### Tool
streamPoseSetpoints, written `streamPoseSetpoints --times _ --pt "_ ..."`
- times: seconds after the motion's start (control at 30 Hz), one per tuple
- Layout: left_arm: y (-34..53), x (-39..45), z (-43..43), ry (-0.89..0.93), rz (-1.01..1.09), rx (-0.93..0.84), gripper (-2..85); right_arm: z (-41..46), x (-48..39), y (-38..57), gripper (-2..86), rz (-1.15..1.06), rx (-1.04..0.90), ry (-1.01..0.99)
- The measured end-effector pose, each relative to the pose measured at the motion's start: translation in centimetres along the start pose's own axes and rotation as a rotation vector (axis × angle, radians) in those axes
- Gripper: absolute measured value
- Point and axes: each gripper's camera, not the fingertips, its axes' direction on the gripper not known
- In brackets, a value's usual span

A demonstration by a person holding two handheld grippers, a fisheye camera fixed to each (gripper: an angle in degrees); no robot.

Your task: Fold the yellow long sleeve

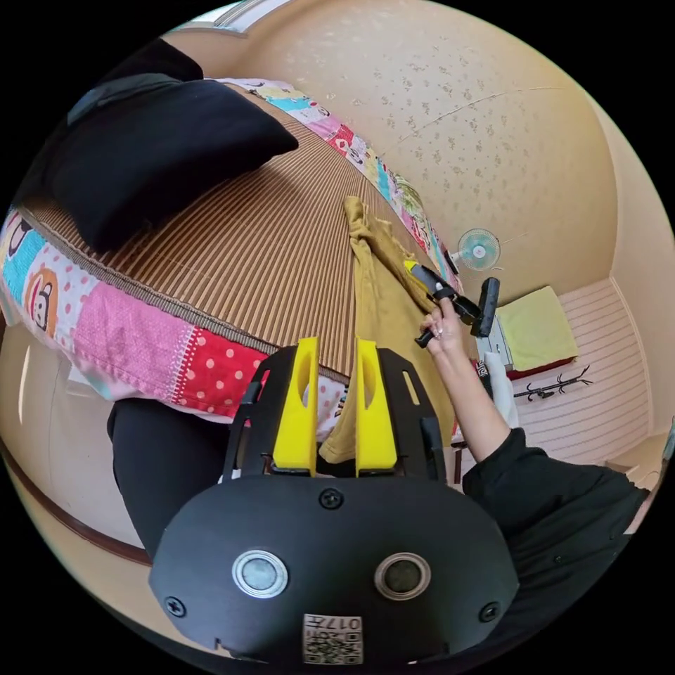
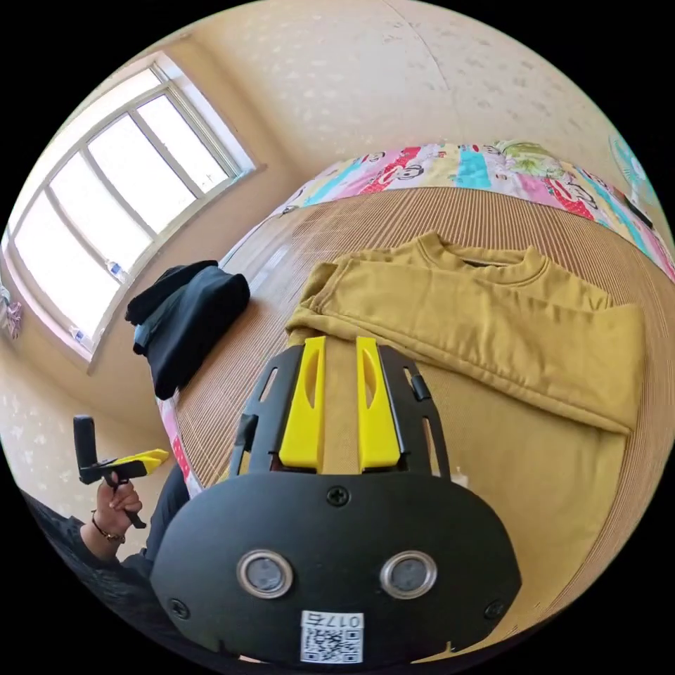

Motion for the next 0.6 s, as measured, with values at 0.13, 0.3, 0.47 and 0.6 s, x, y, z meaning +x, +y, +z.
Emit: streamPoseSetpoints --times 0.13,0.3,0.47,0.6 --pt "-3.7 1.9 2.3 0.040 0.089 -0.044 8.7 -3.6 0.1 6.0 6.9 0.070 0.139 -0.027" --pt "-13.5 9.2 8.0 -0.011 0.315 -0.012 9.2 -9.4 6.7 8.5 6.7 0.289 0.167 0.039" --pt "-22.2 14.6 15.7 -0.154 0.446 0.007 10.0 -14.5 11.4 13.7 6.6 0.447 0.228 0.006" --pt "-26.2 14.8 24.4 -0.427 0.433 -0.198 9.6 -17.4 10.9 17.6 6.9 0.493 0.218 -0.015"
